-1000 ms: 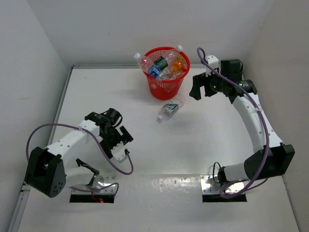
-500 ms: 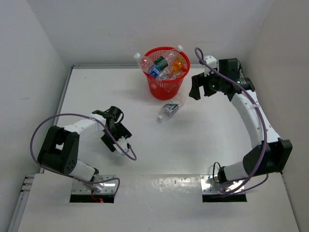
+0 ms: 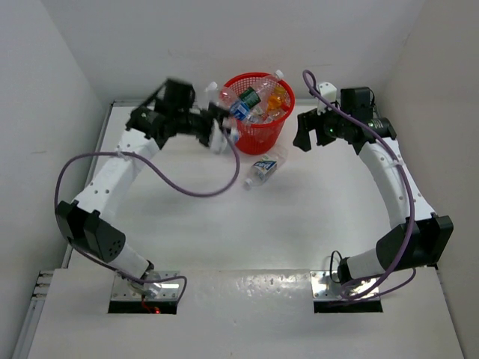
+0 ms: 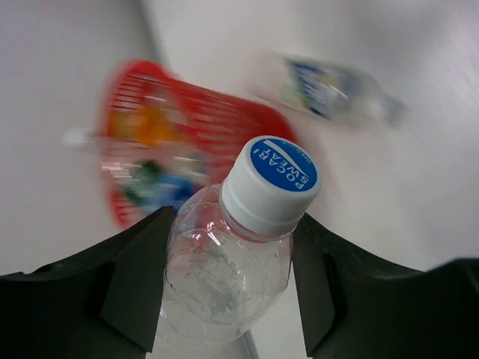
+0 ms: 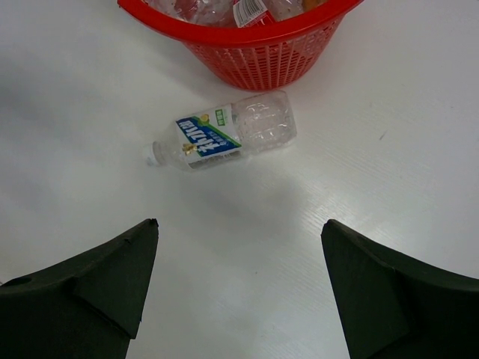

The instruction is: Put the plastic bottles in the bin

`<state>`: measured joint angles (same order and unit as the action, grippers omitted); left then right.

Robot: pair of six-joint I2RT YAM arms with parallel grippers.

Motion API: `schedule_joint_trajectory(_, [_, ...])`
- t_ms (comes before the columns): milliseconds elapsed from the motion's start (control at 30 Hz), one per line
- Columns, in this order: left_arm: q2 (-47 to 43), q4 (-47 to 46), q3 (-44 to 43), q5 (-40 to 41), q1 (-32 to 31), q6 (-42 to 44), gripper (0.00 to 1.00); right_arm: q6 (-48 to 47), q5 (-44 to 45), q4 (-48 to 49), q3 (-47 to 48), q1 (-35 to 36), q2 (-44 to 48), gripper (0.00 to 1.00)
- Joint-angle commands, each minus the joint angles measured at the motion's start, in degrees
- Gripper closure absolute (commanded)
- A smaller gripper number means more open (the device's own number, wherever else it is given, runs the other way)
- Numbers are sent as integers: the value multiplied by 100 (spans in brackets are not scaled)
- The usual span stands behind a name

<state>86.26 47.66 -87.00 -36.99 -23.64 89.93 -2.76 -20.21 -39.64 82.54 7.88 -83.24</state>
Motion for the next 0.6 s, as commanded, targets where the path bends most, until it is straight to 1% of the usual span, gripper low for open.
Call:
schedule_joint_trajectory(0, [363, -595, -1931, -1880, -44, -3475, 69, 135, -141, 201, 201, -58, 71, 12])
schedule_joint_trajectory(33, [478, -1044, -2239, -2004, -44, -5222, 71, 188, -133, 228, 244, -85, 71, 12])
schedule_joint_trajectory(67, [575, -1561, -2590, -2066, -44, -6049, 71, 223, -141, 255, 227, -102, 54, 12])
schedule_joint_trajectory(100, [663, -2637, -2672, -2066, -44, -6771, 72, 232, -150, 298, 262, -128, 45, 12])
schedule_joint_trajectory(133, [803, -3231, -2673, -2005, -44, -8118, 72, 476, -150, 316, 280, -146, 19, 12])
schedule_joint_trajectory(167, [883, -3767, -2725, -1700, 8, -8680, 72, 513, -176, 342, 315, -199, 1, 12])
schedule_joint_trajectory(200, [997, -4582, -2787, -1541, 8, -9155, 72, 636, -203, 334, 359, -234, -51, 12])
schedule_joint_trajectory(233, [1364, -4903, -2900, -1452, 87, -10126, 72, 663, -203, 343, 385, -269, -69, 12])
schedule_joint_trajectory(267, [1628, -5150, -3084, -1451, 87, -10605, 72, 698, -246, 351, 455, -313, -87, 12])
schedule_joint_trajectory(300, [1936, -5274, -3678, -1390, 148, -11045, 72, 724, -238, 334, 473, -305, -113, 12])
schedule_joint_trajectory(333, [2261, -5432, -4014, -1390, 149, -11902, 72, 760, -247, 334, 482, -322, -148, 12])
schedule_joint_trajectory(367, [2864, -5556, -4322, -1390, 210, -12329, 72, 777, -264, 308, 508, -348, -157, 12])
schedule_joint_trajectory(400, [3114, -5966, -4699, -1294, 211, -12750, 72, 769, -273, 281, 508, -340, -157, 12])
schedule_joint_trajectory(433, [3308, -6222, -4790, -1293, 271, -13451, 74, 777, -282, 281, 491, -340, -175, 12])
schedule_joint_trajectory(500, [3729, -6574, -4922, -1022, 272, -13843, 74, 769, -291, 264, 482, -384, -157, 12])
schedule_joint_trajectory(533, [3819, -6663, -4923, -1020, 272, -13975, 74, 769, -291, 290, 465, -401, -157, 12])
schedule_joint_trajectory(567, [3889, -6664, -4923, -846, 272, -14029, 74, 760, -317, 290, 438, -401, -166, 12])
